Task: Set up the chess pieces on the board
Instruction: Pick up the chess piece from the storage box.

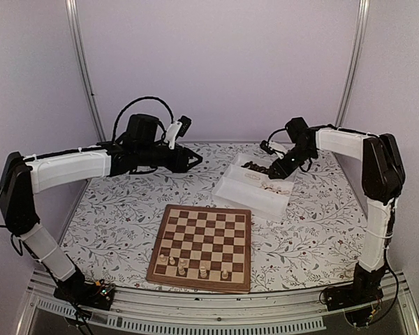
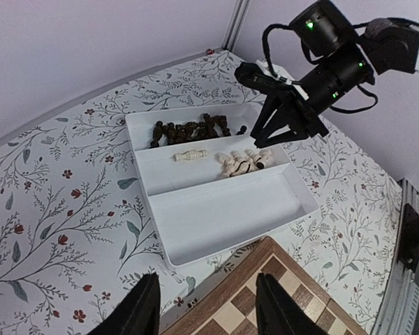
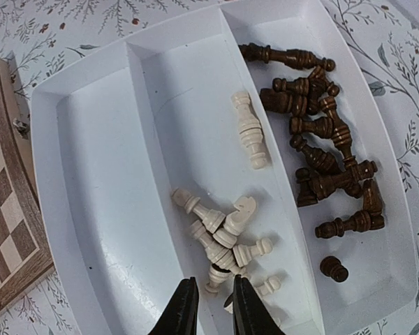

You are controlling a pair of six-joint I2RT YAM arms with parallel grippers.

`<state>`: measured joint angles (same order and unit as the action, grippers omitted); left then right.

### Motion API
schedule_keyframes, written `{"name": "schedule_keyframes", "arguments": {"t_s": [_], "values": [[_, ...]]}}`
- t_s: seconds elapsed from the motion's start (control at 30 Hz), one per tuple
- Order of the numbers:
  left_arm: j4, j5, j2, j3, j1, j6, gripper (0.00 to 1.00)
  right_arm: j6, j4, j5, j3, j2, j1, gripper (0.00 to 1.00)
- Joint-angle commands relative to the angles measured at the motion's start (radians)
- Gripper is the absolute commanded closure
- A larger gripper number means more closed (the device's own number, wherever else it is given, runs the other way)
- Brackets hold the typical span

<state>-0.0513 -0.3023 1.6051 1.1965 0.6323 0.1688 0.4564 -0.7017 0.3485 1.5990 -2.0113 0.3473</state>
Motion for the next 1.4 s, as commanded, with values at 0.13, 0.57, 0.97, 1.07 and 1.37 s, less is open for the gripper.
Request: {"name": "schedule_keyframes", "arguments": {"t_s": [0.13,0.57,0.97,1.07,1.37], "values": [[-0.014,-0.025,0.048,0.032,0.026,0.008,0.51,-0.073,-0.027,0.007,0.134,-0.149,0.001,0.77],[-0.002,-0.018,0.051,0.032,0.027,0.036,0.51,-0.102,-0.1,-0.016,0.233,-0.276,0.009,0.74],[0.006,-0.01,0.076,0.038,0.027,0.058,0.51,-0.108,-0.111,-0.081,0.18,-0.298,0.038,0.62],[-0.009,0.0,0.101,0.076,0.027,0.063,0.52,-0.121,-0.118,-0.116,0.179,-0.31,0.039,0.63],[-0.019,0.006,0.205,0.194,0.027,0.093,0.52,-0.113,-0.109,-0.088,0.156,-0.285,0.039,0.78]]}}
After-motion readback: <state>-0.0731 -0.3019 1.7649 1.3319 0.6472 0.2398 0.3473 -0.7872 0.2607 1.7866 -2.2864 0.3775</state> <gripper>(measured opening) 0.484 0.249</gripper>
